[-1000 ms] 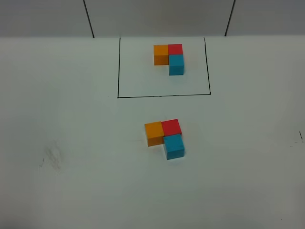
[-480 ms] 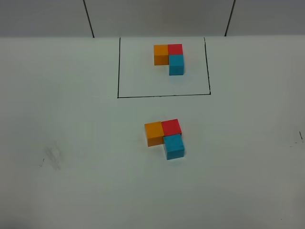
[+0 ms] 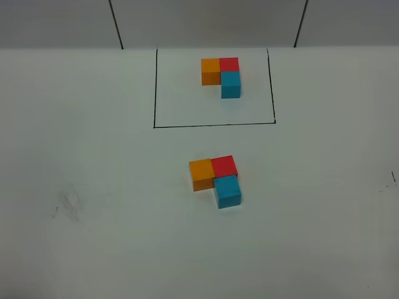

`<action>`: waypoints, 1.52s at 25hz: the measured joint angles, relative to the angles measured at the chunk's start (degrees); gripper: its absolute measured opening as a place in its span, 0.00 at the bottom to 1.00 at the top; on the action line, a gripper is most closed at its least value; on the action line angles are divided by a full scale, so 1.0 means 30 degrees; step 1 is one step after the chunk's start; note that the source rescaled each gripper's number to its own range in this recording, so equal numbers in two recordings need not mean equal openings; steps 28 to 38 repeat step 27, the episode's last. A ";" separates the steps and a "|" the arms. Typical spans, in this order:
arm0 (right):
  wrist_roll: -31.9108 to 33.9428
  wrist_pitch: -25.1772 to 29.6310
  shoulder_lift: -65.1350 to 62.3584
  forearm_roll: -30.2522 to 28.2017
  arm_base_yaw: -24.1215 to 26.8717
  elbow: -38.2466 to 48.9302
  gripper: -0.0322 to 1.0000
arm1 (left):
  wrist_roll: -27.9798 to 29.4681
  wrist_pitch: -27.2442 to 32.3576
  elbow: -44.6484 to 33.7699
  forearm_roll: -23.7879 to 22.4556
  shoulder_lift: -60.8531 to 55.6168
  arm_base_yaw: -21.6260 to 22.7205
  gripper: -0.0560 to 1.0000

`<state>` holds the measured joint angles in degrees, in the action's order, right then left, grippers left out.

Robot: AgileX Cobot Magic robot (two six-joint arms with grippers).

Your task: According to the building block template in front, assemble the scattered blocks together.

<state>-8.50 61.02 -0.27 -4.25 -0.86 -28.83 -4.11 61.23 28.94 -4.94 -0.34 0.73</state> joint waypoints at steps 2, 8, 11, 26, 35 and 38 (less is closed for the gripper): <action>0.0000 0.0000 0.0000 0.0000 0.0000 0.0000 0.03 | 0.0000 0.0000 0.0000 0.0000 0.0000 0.0000 0.05; 0.0000 0.0000 0.0000 0.0000 0.0000 0.0000 0.03 | 0.0042 0.0000 0.0000 0.0000 0.0000 0.0000 0.05; 0.0000 0.0000 0.0000 0.0000 0.0000 0.0000 0.03 | 0.0042 0.0000 0.0000 0.0000 0.0000 0.0000 0.05; 0.0000 0.0000 0.0000 0.0000 0.0000 0.0000 0.03 | 0.0042 0.0000 0.0000 0.0000 0.0000 0.0000 0.05; 0.0000 0.0000 0.0000 0.0000 0.0000 0.0000 0.03 | 0.0042 0.0000 0.0000 0.0000 0.0000 0.0000 0.05; 0.0000 0.0000 0.0000 0.0000 0.0000 0.0000 0.03 | 0.0042 0.0000 0.0000 0.0000 0.0000 0.0000 0.05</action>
